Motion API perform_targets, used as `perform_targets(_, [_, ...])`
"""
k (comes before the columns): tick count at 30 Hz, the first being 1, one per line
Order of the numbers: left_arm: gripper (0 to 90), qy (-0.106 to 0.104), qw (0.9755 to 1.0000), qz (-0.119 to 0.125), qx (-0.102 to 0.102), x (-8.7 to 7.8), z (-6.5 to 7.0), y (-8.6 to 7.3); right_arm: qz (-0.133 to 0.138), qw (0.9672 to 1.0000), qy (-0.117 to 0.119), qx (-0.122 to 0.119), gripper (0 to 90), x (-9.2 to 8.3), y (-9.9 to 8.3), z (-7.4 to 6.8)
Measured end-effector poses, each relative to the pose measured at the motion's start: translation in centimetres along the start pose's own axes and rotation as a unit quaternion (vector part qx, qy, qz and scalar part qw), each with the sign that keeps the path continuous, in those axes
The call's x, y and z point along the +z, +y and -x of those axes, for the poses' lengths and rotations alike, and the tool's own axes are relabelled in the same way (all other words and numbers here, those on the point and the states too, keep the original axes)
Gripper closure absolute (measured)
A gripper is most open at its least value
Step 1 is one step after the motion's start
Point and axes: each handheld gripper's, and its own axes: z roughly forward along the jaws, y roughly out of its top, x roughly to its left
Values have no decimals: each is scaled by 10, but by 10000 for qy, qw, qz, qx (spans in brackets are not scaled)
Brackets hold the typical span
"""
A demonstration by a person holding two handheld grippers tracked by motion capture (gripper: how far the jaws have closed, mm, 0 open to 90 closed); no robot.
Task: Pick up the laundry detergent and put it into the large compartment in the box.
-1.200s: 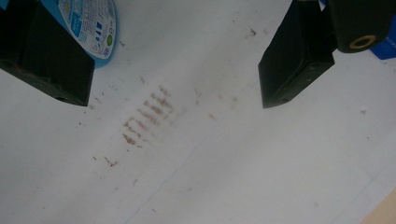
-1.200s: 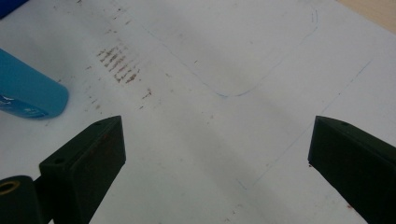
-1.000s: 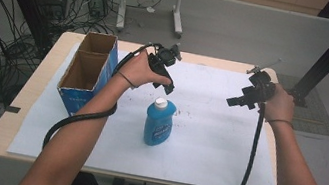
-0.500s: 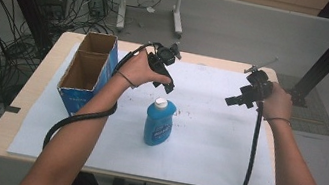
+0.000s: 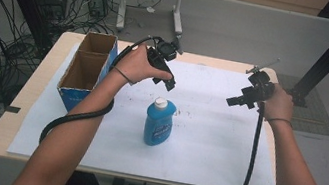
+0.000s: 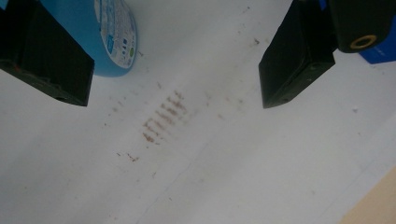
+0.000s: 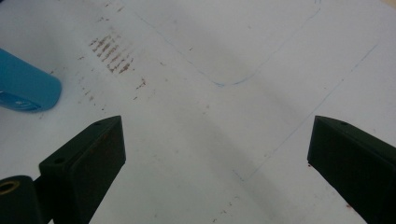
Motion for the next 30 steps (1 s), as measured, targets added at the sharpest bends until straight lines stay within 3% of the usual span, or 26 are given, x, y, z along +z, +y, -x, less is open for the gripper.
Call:
perform_targets(10, [105,-49,10000,47,47,-26,11,-2,-9,10000,35,9,42,3,1,-1])
perform_targets(14, [105,-112,9999,67,114,-40,21,-3,-34,10000,-1,19,43,2,1,1])
perform_targets(26, [104,-117,9994,130,287,-59,37,-11,-80,10000,-26,36,43,2,2,-1])
perform_targets(30, [102,-216,9990,185,343,-65,43,-16,-76,10000,-38,30,43,1,2,-1])
